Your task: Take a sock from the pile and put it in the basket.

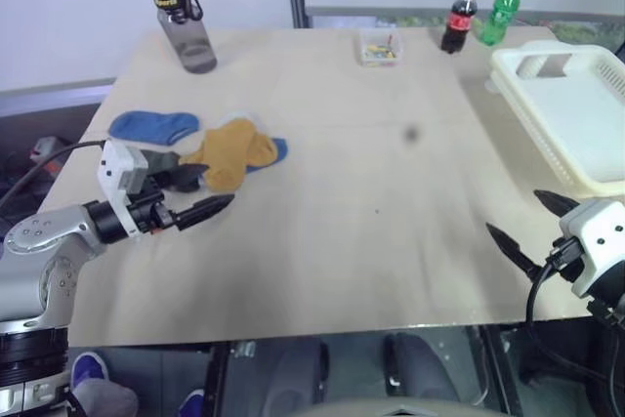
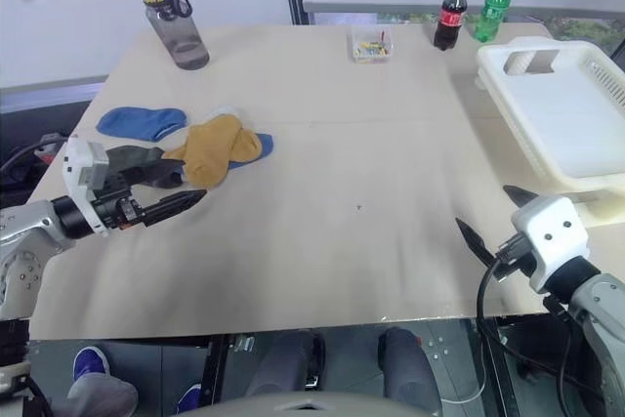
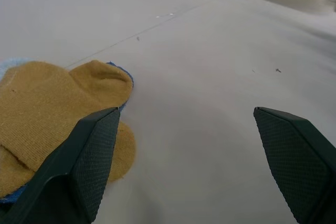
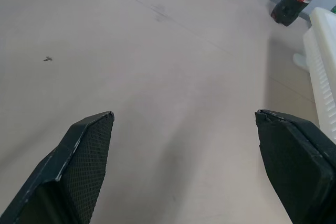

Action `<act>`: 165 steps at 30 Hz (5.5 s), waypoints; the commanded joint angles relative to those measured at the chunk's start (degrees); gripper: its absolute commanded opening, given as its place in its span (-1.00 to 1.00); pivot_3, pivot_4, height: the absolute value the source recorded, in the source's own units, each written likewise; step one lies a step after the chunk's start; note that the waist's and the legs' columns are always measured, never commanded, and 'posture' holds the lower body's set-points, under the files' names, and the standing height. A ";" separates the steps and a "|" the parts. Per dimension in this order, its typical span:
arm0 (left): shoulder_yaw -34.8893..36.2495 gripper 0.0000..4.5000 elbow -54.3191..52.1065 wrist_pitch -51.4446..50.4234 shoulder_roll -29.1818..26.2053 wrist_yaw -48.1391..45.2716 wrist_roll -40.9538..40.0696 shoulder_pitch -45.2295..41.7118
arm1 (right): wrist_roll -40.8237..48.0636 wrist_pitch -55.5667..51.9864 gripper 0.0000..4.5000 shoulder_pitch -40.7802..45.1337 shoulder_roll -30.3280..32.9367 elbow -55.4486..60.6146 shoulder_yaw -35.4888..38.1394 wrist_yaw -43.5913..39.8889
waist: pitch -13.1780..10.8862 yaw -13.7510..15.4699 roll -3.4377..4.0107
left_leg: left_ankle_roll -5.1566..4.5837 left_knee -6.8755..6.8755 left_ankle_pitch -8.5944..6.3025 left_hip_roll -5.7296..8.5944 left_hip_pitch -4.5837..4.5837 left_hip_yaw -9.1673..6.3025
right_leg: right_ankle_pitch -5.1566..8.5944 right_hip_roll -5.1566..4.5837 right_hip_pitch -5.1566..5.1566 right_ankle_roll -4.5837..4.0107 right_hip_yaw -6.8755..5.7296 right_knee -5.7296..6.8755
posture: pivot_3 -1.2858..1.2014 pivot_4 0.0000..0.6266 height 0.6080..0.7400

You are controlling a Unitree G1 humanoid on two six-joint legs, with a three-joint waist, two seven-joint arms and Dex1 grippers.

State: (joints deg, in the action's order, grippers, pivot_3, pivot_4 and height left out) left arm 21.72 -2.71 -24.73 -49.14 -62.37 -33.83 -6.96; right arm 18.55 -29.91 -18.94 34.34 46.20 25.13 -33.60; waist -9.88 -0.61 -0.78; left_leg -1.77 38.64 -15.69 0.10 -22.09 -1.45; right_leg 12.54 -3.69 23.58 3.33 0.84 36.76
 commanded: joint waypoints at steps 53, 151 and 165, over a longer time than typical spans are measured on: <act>3.76 0.94 -19.65 -21.97 37.84 63.80 -2.77 -3.02 | 2.45 16.78 1.00 24.41 -2.18 -11.90 -24.38 -8.66 | -0.08 0.16 -0.31 | 0.02 0.02 0.00 0.21 0.03 -0.05 | -0.16 0.06 -0.03 0.17 0.04 0.02 | 0.03 -0.52 1.00; -47.17 -0.96 22.78 -14.49 -0.04 -14.75 12.50 -33.31 | -1.60 -0.93 1.00 25.26 1.98 -11.93 -33.03 3.13 | -0.12 0.30 -0.31 | 0.00 -0.09 0.00 0.21 -0.02 0.05 | 0.07 0.11 0.07 -0.16 0.05 -0.02 | 0.03 -0.52 1.00; -30.26 -1.00 4.71 -8.01 5.80 -0.79 11.55 -19.46 | -2.17 -20.17 0.75 32.11 -6.62 -17.58 -39.90 6.35 | -0.16 0.10 -0.25 | -0.01 -0.03 0.01 0.06 -0.67 -0.19 | -0.09 0.03 0.61 0.09 -0.14 0.05 | 0.03 -0.52 1.00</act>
State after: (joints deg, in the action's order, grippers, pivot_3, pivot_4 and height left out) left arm -10.94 6.43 -31.59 -43.68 -65.22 -21.10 -27.57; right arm 16.15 -48.57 13.38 28.00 26.35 -14.37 -27.62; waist -10.04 -0.51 -1.03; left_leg -1.77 38.61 -15.68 0.18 -22.77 -1.65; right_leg 12.45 -3.67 24.20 3.42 0.67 36.80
